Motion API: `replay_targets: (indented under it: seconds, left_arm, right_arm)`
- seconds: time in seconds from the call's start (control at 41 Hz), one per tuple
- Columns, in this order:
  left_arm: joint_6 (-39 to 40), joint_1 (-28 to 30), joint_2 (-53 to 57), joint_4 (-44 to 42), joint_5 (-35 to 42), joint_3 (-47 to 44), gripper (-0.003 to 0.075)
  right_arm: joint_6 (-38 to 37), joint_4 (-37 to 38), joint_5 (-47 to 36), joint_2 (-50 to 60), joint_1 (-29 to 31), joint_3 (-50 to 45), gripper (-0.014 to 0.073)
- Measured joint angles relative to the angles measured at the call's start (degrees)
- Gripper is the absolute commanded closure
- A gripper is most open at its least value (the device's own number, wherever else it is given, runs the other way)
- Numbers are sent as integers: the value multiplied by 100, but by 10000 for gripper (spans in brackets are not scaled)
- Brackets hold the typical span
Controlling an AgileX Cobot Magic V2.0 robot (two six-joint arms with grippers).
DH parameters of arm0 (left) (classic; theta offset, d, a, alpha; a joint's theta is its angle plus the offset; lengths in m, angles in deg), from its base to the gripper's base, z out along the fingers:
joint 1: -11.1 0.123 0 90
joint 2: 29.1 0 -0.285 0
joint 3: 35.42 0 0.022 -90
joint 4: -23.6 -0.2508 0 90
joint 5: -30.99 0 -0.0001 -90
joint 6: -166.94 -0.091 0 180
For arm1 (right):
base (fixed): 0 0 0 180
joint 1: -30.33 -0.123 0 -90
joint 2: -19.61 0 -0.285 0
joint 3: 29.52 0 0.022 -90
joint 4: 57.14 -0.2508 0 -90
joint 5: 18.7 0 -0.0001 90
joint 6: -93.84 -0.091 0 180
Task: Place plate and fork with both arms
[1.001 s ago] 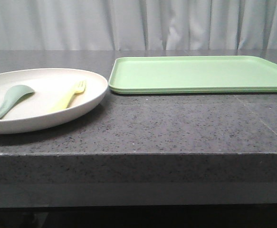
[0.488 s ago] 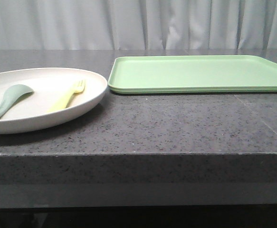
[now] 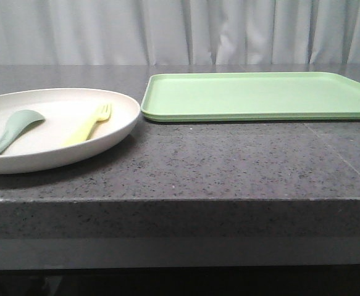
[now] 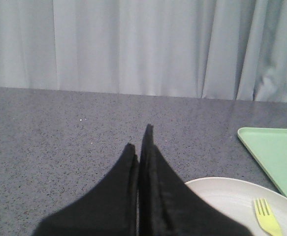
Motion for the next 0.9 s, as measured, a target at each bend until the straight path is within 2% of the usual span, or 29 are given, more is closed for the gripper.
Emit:
replay_targets:
  seconds: [0.195,0.269,0.317,0.391,0.415,0.513,0.562,0.635,0.903]
  left_arm:
    - [0,0,-315,0,0,66,738]
    - [0,0,-315,0,0,66,722]
    - [0,0,-315,0,0,66,674]
    - [0,0,-315,0,0,66,524]
    - [0,0,-315,0,0,66,451]
    - [0,0,-315,14,0,75,195]
    - [0,0,-315,24,0,75,124]
    - [0,0,-315,40,0,75,110]
    - [0,0,-369,65,-47,146,111]
  right_arm:
    - [0,0,-91,-248,0,70,654]
    - [0,0,-132,-247,0,64,611]
    - [0,0,-132,-247,0,64,549]
    - [0,0,-141,-247,0,64,410]
    - [0,0,-141,-247,0,64,323]
    - [0,-10,-141,-247,0,64,73]
    - [0,-10,-141,-247,0,64,-11]
    - [0,-10,-152,-247,0,64,-71]
    - [0,-10,-237,-250,0,64,-59]
